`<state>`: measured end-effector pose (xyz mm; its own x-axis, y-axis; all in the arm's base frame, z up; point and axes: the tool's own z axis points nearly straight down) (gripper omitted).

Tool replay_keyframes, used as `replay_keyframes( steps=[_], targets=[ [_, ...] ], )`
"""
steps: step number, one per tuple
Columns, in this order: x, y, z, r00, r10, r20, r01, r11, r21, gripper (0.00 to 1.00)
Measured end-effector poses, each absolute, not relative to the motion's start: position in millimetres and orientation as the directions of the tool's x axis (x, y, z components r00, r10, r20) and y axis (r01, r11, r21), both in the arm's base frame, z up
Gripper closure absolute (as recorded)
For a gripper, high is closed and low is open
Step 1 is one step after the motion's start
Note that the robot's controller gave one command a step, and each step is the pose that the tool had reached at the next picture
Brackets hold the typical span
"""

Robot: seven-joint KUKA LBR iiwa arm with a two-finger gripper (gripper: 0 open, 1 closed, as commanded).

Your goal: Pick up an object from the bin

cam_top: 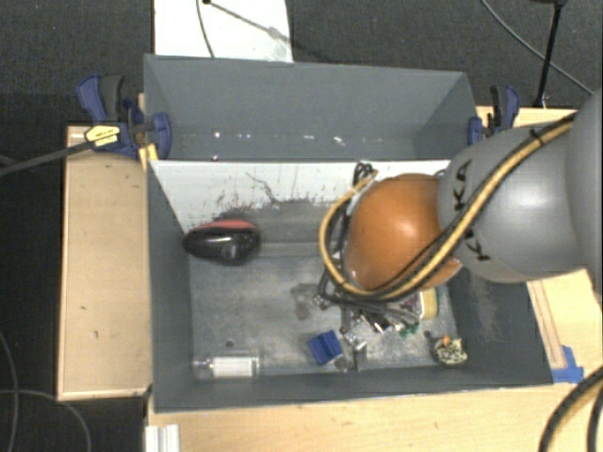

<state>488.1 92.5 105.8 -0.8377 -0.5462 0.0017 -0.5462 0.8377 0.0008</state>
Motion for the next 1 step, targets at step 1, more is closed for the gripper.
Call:
replay_keyframes(
  steps=[1],
  targets=[
    [490.6,104.8,69.1,-0.867,-0.499,0.000,-0.499,0.867,0.001,0.00]
  ],
)
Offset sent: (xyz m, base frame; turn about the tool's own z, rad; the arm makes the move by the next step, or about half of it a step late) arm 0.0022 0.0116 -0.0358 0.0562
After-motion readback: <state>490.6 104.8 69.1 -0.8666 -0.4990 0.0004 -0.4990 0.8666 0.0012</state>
